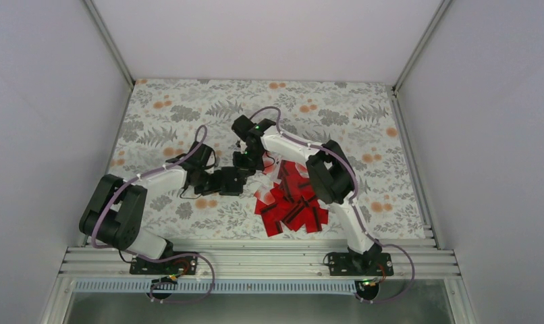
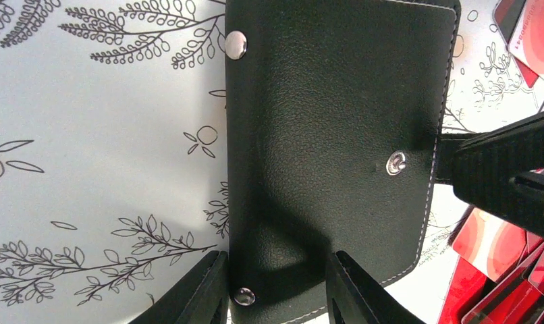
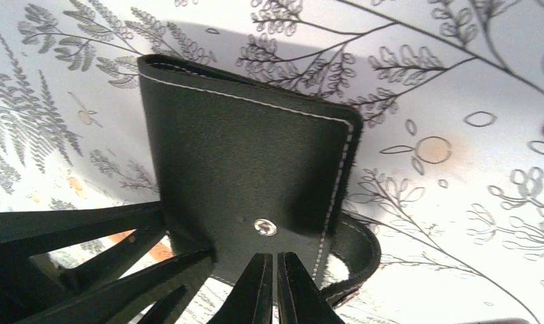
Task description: Put the credit cards into the card holder
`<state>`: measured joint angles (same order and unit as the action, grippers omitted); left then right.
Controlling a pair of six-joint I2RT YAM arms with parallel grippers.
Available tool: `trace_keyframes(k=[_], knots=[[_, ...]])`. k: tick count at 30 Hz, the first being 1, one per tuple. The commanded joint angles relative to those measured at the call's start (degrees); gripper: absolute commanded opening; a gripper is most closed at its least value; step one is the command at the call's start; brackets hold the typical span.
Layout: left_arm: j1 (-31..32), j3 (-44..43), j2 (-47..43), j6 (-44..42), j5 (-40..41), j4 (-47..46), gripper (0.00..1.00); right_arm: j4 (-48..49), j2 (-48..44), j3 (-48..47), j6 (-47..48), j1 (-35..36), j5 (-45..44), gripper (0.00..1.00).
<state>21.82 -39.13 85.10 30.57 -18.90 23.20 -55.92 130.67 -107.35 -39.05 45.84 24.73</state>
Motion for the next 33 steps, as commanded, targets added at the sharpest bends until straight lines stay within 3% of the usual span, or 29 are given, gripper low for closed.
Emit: trace_keyframes(k=[1,13,18,25,33], knots=[[0.3,-0.8,1.2,-0.4,1.3,0.6,0.37,-2.3,-3.8,1.4,1.4,0.3,-4.6,0.04],[3.4,-7.9,1.1,-2.6,8.8,8.4,0.39,2.4,-5.6,8.7,1.9,-0.8,-3.1,0.04],[8.5,-12.8,0.5,-3.6,15.9,12.6,0.46,5.6,-6.1,12.7,2.5,-2.2,-1.7,0.04],[14.6,-14.4,1.1,-5.1,20.6,11.7,0.53,11.4,-8.2,19.8,3.7,-4.3,3.8,0.04],[21.8,-14.1,2.9,-5.3,24.9,7.5,0.70,19.2,-8.7,26.0,6.8,-6.5,14.5,0.04]])
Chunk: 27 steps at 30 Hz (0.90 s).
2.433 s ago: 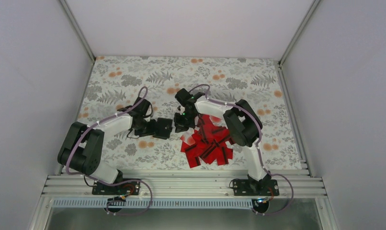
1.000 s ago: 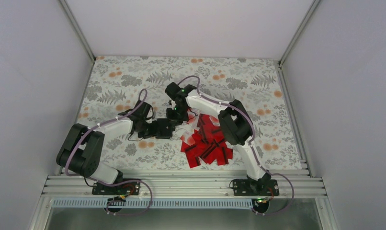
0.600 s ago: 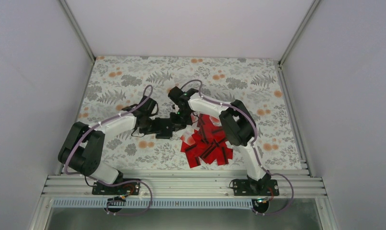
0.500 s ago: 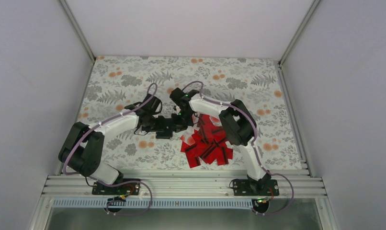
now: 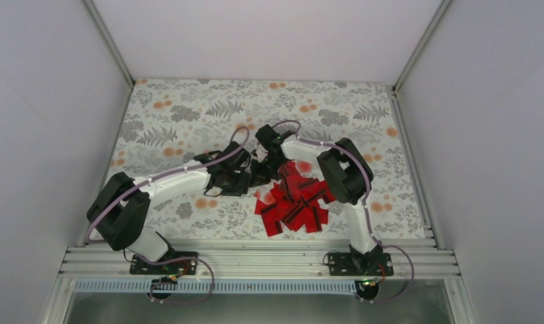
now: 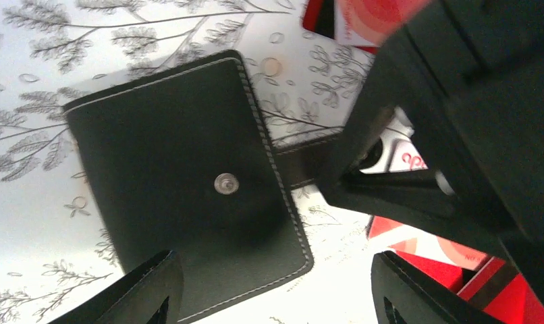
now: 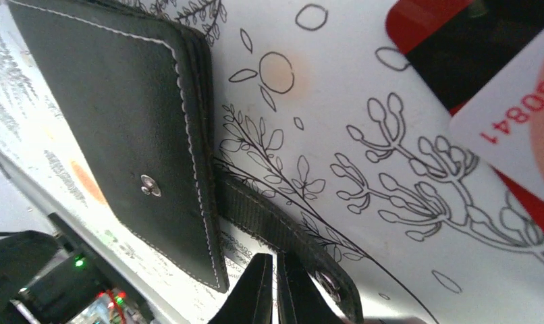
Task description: Put the credit cards into the card holder
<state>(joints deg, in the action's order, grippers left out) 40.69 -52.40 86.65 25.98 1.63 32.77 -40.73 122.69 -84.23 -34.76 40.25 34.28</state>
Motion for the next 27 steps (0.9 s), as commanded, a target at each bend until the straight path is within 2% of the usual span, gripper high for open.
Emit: trace_keyframes(k=[1,9,17,21,27], knots=[[3.9,-1.0,1.8,-0.7,5.6,-2.2,0.71,4.4,-0.6,3.4,3.1,-1.0,5.5,0.04],[12.5,-4.1,7.2,1.4,20.7,2.9,0.71,8.0,-1.0,7.9,4.9,-3.4,8.3,0.04],[19.8,-8.3,16.3,6.0,34.2,10.4,0.68,9.4,-0.4,10.1,6.2,-4.1,10.9,0.04],[21.7,-10.1,20.5,8.1,40.4,14.1,0.64,9.4,-0.2,10.4,6.5,-4.3,11.1,0.04],[22.1,-9.1,22.2,12.5,43.7,18.7,0.60,9.5,-0.3,11.1,6.5,-4.4,11.2,0.04]])
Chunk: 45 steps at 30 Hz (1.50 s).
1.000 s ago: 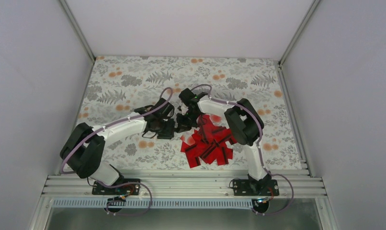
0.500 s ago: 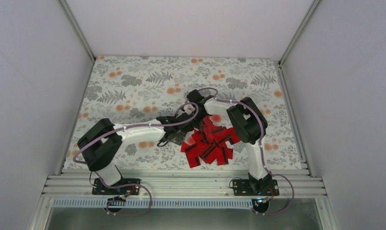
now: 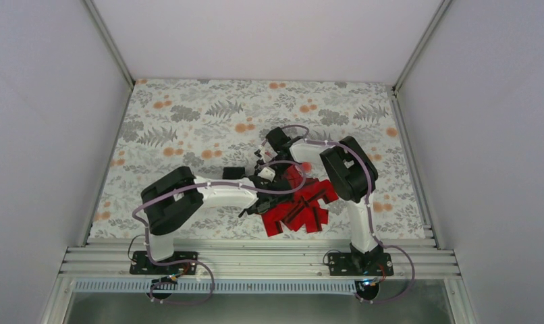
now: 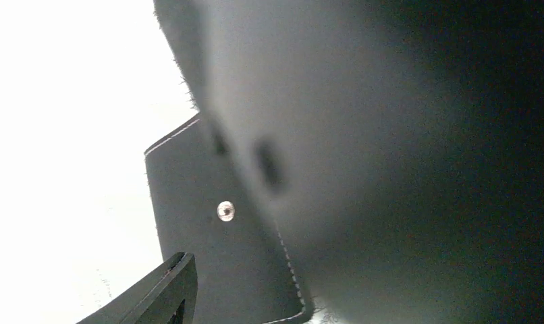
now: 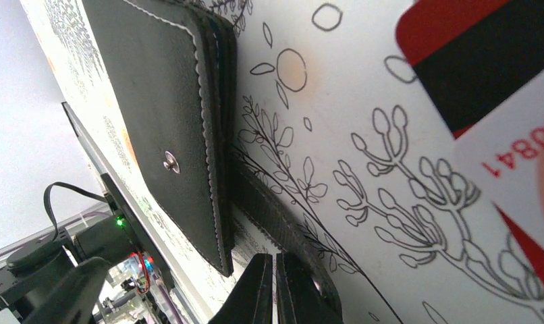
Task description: Put the credit cards into the card holder
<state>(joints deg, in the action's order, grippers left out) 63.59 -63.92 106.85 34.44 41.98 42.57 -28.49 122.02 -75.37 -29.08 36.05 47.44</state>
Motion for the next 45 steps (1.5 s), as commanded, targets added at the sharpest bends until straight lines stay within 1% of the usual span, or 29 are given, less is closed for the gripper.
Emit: trace_keyframes(k=[1,6,12,15,18,21,25,27,31,34,36,39,40,42,44,45], knots=[[-0.8,2.8,2.0,4.3,3.4,9.0,0.60,-2.8,0.4,2.3,0.7,-0.2,-1.9,0.04],[0.1,5.3,2.0,5.5,3.3,10.0,0.60,-3.0,0.2,2.4,0.4,-0.2,-2.1,0.04],[0.6,8.5,2.9,6.2,1.8,7.3,0.60,-3.5,0.0,2.4,0.3,-0.3,-2.3,0.04],[0.6,8.5,5.4,6.2,2.1,6.5,0.60,-3.9,0.1,2.4,0.3,-0.2,-2.3,0.04],[0.4,7.0,8.0,6.9,2.9,8.3,0.61,-4.0,0.0,2.7,0.2,-0.3,-2.3,0.04],[-0.4,6.4,10.2,8.5,1.9,10.1,0.62,-4.4,-0.3,3.1,0.5,-0.4,-2.4,0.04],[-0.6,7.5,10.3,8.9,-0.8,10.1,0.62,-4.4,-0.9,4.3,0.7,-1.4,-2.6,0.04],[0.1,7.7,8.1,8.3,-1.5,9.8,0.62,-4.8,-1.1,4.3,1.0,-1.9,-2.6,0.04],[2.2,8.0,-1.0,6.9,-1.5,8.5,0.62,-5.6,-1.8,2.3,2.0,-2.3,-1.2,0.04],[2.7,9.0,-9.5,9.5,0.2,8.8,0.62,-6.7,-1.7,0.3,2.0,-2.3,-1.1,0.04],[2.7,10.5,-14.3,10.1,0.0,7.4,0.63,-6.8,-1.5,-0.3,1.7,-2.3,-1.2,0.04],[2.6,13.1,-17.5,8.2,-1.5,3.6,0.68,-6.7,-1.2,-0.5,1.2,-2.2,-1.4,0.04],[2.6,13.8,-17.8,6.5,-2.6,1.8,0.71,-6.6,-1.1,-0.4,0.9,-2.2,-1.5,0.04],[2.3,14.6,-17.2,4.0,-4.9,-1.9,0.83,-6.6,-1.0,-0.4,0.6,-2.3,-1.5,0.04],[1.0,14.6,-15.8,3.5,-8.4,-3.6,0.89,-6.8,-1.0,-0.4,0.5,-2.2,-1.7,0.04],[0.0,14.4,-15.0,3.6,-9.4,-4.1,0.90,-6.8,-1.0,-0.4,0.4,-2.3,-1.7,0.04]])
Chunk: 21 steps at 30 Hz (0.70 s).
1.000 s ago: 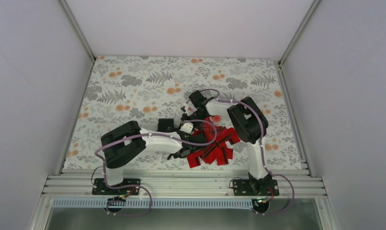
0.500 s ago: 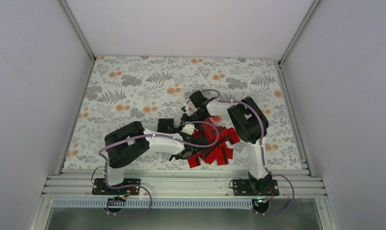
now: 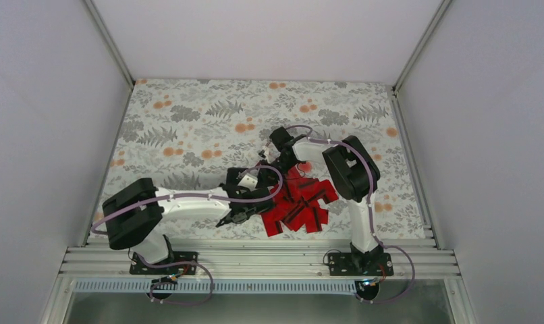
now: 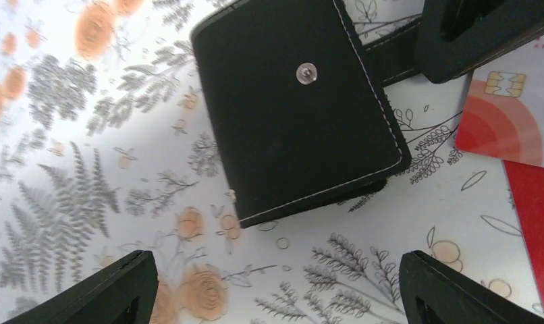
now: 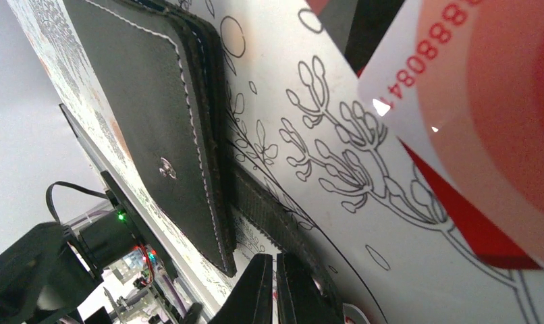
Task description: Put the credit cards into the card holder
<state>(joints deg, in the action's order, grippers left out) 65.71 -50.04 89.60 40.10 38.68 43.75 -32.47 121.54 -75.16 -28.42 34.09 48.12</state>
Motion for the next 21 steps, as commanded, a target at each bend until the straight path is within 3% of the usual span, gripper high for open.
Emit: trace_keyframes(k=[1,9,14,21], knots=[[-3.1,0.4,2.8,-2.0,-6.7,-5.8,0.90,-2.8,-0.6,-0.5,-0.4,-0.3,-2.3,0.04],[-10.0,-1.5,5.5,-6.7,-10.0,-9.3,0.93,-2.8,0.0,-0.2,-0.2,-0.3,-1.8,0.04],[-10.0,-5.7,10.5,-11.6,-10.9,-8.8,0.95,-2.9,0.7,-0.4,0.2,-0.3,-1.3,0.04],[-9.9,-7.2,10.6,-12.7,-11.3,-8.4,1.00,-3.1,1.0,-1.0,0.5,-0.3,-0.9,0.04]])
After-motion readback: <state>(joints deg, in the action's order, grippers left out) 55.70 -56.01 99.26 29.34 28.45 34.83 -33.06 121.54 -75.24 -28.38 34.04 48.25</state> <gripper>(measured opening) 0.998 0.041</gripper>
